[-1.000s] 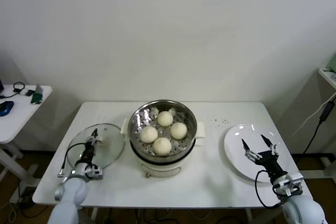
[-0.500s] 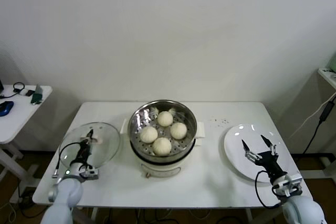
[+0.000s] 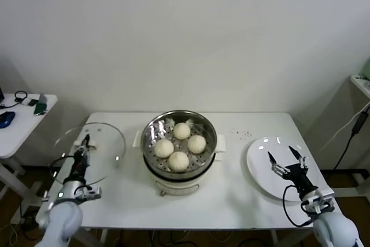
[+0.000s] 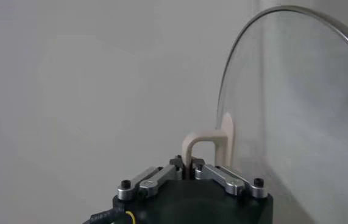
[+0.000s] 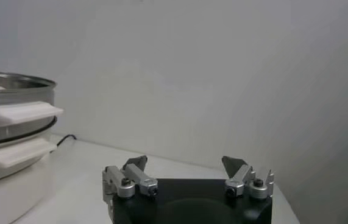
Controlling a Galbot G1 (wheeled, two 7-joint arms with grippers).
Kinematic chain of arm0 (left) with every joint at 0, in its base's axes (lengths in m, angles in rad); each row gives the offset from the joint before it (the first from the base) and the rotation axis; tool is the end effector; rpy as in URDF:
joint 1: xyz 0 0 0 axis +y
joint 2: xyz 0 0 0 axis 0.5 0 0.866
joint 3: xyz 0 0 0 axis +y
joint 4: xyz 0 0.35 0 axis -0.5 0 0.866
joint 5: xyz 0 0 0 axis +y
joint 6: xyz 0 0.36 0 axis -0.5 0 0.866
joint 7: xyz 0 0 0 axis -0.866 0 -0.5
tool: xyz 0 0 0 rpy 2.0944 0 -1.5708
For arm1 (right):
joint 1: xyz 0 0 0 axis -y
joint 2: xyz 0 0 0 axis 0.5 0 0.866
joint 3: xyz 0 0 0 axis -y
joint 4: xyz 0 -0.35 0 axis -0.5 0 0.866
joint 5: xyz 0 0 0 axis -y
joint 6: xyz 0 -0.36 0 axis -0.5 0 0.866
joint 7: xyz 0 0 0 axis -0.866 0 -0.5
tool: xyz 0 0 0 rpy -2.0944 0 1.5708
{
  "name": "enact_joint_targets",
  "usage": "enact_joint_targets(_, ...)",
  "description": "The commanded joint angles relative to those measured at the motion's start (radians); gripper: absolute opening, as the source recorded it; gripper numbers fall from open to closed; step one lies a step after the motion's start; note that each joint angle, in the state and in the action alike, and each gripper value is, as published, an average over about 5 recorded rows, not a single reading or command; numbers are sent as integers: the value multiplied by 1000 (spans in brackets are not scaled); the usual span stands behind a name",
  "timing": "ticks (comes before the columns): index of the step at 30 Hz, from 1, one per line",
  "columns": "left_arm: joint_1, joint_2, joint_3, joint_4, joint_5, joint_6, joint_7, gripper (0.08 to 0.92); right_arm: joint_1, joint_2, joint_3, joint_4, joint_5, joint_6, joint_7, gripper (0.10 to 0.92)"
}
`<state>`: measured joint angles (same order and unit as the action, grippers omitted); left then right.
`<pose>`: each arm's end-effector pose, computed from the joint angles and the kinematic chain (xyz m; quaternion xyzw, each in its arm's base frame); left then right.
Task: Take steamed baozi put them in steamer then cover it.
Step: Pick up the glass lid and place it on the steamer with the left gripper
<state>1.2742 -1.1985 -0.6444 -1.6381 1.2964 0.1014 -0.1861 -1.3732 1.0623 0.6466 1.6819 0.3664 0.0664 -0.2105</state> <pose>0.2827 0.1588 -0.3606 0.0836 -0.6551 -0.7500 0.0366 0.2565 -0.1893 -0.3501 0.0876 -0.9916 0.0730 0.0611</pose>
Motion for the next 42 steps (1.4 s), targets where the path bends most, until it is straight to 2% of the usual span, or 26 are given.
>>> enact_joint_targets(1,218,28,-12,-399,-11,247,41,149,13,-3,-4,-16,-4,4,-3,823)
enact_joint_targets(9,209,102,51,-549,-74,361,123,149,44,-2,-31,-49,-20,12,-10,823)
enact_joint_targets(17,79,232,287,-574,-95,500,198,149,83,3,-65,-70,-45,9,-11,823)
enact_joint_targets(21,-41,250,434,-559,-88,571,270,149,97,4,-69,-83,-50,9,-12,823)
enact_joint_targets(24,-142,212,541,-528,-37,598,338,149,102,9,-69,-90,-56,10,-13,823)
enact_joint_targets(32,-320,28,732,-413,134,611,508,149,104,17,-56,-108,-65,17,-16,823)
enact_joint_targets(38,-360,-94,796,-337,176,635,530,149,95,8,-30,-124,-66,24,-19,823)
enact_joint_targets(42,-380,-137,816,-294,178,655,541,149,86,7,-15,-130,-66,30,-24,823)
